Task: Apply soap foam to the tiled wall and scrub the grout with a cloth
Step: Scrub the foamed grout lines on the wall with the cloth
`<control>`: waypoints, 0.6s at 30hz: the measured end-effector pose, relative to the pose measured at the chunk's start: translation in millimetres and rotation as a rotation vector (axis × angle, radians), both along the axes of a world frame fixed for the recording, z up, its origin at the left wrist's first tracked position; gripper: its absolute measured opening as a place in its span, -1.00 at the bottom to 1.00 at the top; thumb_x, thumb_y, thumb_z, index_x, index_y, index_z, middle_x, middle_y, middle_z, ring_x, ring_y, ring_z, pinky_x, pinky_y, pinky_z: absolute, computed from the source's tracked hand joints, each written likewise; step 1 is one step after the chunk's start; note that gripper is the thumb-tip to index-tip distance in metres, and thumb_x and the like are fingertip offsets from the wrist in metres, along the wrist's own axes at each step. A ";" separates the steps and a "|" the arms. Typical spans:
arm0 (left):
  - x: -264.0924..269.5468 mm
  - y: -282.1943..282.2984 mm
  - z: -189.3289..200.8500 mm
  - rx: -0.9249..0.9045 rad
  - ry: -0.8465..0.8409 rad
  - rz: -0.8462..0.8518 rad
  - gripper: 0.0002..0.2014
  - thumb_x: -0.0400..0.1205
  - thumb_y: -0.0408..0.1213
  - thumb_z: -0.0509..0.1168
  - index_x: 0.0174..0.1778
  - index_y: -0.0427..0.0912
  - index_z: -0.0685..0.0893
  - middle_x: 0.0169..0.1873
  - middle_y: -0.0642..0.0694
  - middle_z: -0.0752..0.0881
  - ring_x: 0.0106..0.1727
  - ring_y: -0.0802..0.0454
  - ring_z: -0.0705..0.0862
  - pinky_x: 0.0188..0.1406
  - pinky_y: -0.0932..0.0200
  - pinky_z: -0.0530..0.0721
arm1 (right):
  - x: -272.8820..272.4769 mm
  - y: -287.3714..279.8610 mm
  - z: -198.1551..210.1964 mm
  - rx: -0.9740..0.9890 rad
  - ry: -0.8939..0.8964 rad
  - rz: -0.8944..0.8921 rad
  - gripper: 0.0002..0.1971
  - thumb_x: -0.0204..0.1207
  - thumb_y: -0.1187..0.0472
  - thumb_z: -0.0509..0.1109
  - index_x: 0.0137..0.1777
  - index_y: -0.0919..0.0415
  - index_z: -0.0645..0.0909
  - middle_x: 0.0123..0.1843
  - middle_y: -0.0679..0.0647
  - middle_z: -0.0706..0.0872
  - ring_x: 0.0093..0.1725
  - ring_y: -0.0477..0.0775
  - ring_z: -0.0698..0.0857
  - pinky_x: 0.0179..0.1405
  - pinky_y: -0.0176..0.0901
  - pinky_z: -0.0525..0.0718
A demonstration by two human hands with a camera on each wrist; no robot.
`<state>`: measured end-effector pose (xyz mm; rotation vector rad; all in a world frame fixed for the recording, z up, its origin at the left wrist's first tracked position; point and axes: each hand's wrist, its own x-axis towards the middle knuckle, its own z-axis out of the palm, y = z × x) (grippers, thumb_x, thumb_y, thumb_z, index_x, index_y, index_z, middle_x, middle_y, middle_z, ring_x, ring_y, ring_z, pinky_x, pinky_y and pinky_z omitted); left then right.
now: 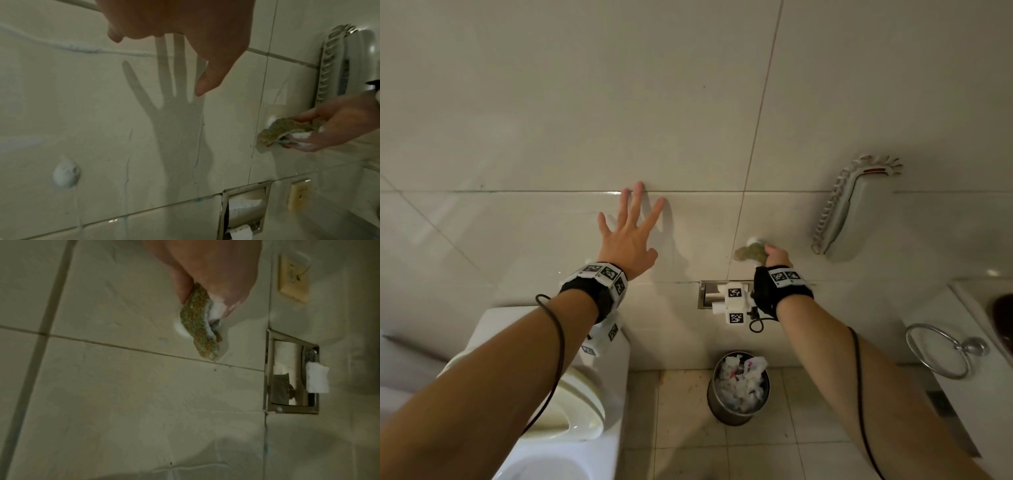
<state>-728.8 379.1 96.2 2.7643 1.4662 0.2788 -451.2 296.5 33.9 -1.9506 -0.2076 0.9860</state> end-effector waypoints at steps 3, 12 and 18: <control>-11.0 3.4 -3.8 0.000 -0.006 0.018 0.06 0.54 -0.20 0.41 0.73 0.24 -0.24 0.68 -0.02 -0.49 0.73 -0.21 -0.37 0.55 -0.64 0.01 | -9.2 7.8 -14.6 0.002 0.040 -0.003 -0.47 0.62 -0.19 0.18 0.40 0.16 0.58 0.32 0.30 0.65 0.25 0.34 0.65 0.39 0.18 0.55; -52.5 15.3 -33.5 -0.049 -0.030 0.133 0.05 0.52 -0.23 0.42 0.73 0.27 -0.19 0.67 -0.10 -0.51 0.72 -0.26 -0.37 0.59 -0.58 0.01 | 1.3 58.1 -144.8 -0.089 0.077 -0.031 -0.32 0.18 -0.39 0.20 0.16 0.02 0.66 0.25 0.23 0.69 0.12 0.37 0.71 0.30 0.32 0.60; -72.1 17.0 -59.0 -0.151 -0.030 0.192 0.06 0.54 -0.25 0.41 0.71 0.32 -0.25 0.64 -0.07 -0.57 0.74 -0.21 -0.33 0.61 -0.52 0.06 | -70.1 35.6 -63.2 0.010 0.208 -0.090 -0.59 0.59 -0.04 0.32 0.23 0.29 0.62 0.23 0.18 0.63 0.17 0.25 0.65 0.34 -0.02 0.55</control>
